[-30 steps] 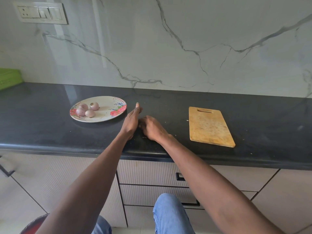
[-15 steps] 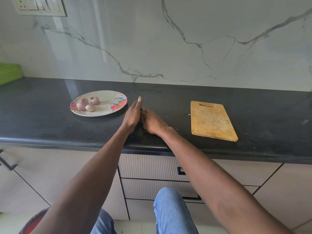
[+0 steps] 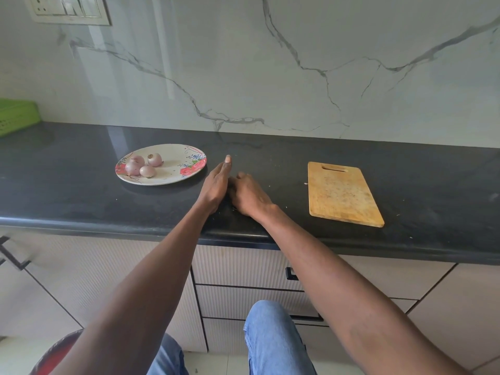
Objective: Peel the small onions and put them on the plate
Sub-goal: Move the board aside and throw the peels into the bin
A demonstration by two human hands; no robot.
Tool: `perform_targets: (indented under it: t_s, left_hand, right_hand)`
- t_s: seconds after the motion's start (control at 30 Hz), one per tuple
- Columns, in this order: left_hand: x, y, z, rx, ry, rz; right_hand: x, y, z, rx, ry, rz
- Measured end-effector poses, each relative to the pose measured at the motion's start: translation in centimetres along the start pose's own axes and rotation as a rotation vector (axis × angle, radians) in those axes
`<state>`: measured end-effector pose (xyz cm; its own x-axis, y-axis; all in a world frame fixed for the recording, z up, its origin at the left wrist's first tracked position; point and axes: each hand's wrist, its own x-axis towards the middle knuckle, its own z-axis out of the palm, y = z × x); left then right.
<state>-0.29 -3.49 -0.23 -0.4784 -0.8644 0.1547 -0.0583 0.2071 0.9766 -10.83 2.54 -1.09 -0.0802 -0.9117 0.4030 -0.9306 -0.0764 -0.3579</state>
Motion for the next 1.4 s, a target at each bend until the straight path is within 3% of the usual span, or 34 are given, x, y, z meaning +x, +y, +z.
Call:
perform_targets:
  t_s: [0.27,0.5,0.63,0.73,0.87,1.0,1.13,1.27,1.4]
  left_hand:
    - [-1.1,0.2,-0.1,-0.004,0.134,-0.005]
    - [-3.2,0.8,0.0,-0.026,0.174,0.031]
    - [-3.9,0.4,-0.9,-0.148,0.29,0.023]
    - [-5.6,0.8,-1.7,-0.284,0.357,0.085]
    - [-8.0,1.9,-4.4,-0.533,0.493,0.14]
    - [-10.3,2.0,-9.4,-0.741,0.718,0.139]
    - [-13.3,-1.9,-17.0,-0.817,1.008,0.119]
    - [-16.6,-10.1,-24.8,-0.807,1.303,-0.019]
    - [-20.4,-20.3,-31.5,-0.729,1.439,-0.279]
  right_hand:
    - [-0.6,-1.1,-1.0,-0.216,-0.004,0.081]
    - [-0.6,-1.6,-1.4,-0.226,-0.034,0.153]
    - [-0.7,-2.3,-1.5,-0.212,-0.018,0.227]
    - [0.0,-3.8,-0.8,0.083,0.089,0.313]
    - [1.8,-9.5,0.5,0.859,0.236,0.632]
    - [3.6,-15.9,3.8,1.335,0.058,0.862]
    - [3.2,-23.5,8.7,1.587,-0.259,0.773]
    - [2.0,-30.8,16.2,1.523,-0.552,0.782]
    - [0.9,-34.2,26.8,1.457,-0.72,0.886]
